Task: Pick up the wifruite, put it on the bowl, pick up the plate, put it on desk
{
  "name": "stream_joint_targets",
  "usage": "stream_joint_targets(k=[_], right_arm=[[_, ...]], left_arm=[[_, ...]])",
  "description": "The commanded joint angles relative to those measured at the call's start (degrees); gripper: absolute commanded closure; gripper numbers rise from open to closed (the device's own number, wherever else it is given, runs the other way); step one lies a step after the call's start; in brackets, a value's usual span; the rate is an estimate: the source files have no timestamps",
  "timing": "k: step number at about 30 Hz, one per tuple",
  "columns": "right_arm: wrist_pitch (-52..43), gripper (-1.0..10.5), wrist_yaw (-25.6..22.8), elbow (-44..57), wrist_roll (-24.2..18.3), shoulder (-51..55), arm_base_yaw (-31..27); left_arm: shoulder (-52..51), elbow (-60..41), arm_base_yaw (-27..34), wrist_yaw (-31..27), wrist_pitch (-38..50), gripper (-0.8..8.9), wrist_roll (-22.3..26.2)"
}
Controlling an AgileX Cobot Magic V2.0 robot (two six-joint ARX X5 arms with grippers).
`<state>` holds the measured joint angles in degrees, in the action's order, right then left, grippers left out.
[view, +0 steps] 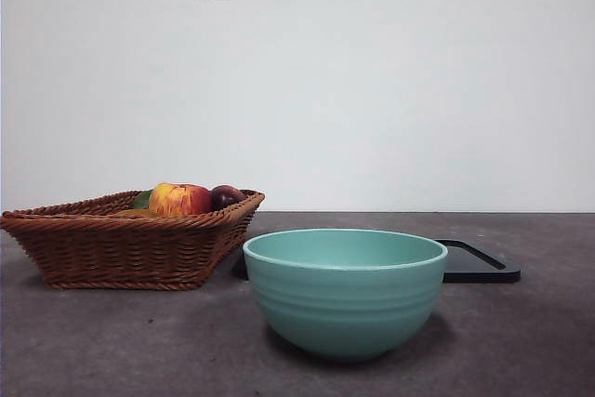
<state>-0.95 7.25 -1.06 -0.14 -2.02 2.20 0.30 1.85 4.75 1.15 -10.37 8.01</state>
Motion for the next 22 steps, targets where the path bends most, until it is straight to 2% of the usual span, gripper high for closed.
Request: stream_joint_targets(k=[1,12,22], right_arm=[[1.33,9.4,-0.33,0.44,1.07,0.61,-0.31],[10.69,9.4,-1.60,0.44,1.03,1.81,-0.98],[9.99,9.4,-1.36,0.42,1.03,1.81,-0.98]], left_arm=[[-0.13,-1.18,0.15,-0.31,-0.44,8.05,-0.39],[-0.13,-1.18,0.15,-0.31,-0.44,8.05,-0.39],[-0.13,-1.18,0.15,-0.31,-0.44,8.05,-0.39]])
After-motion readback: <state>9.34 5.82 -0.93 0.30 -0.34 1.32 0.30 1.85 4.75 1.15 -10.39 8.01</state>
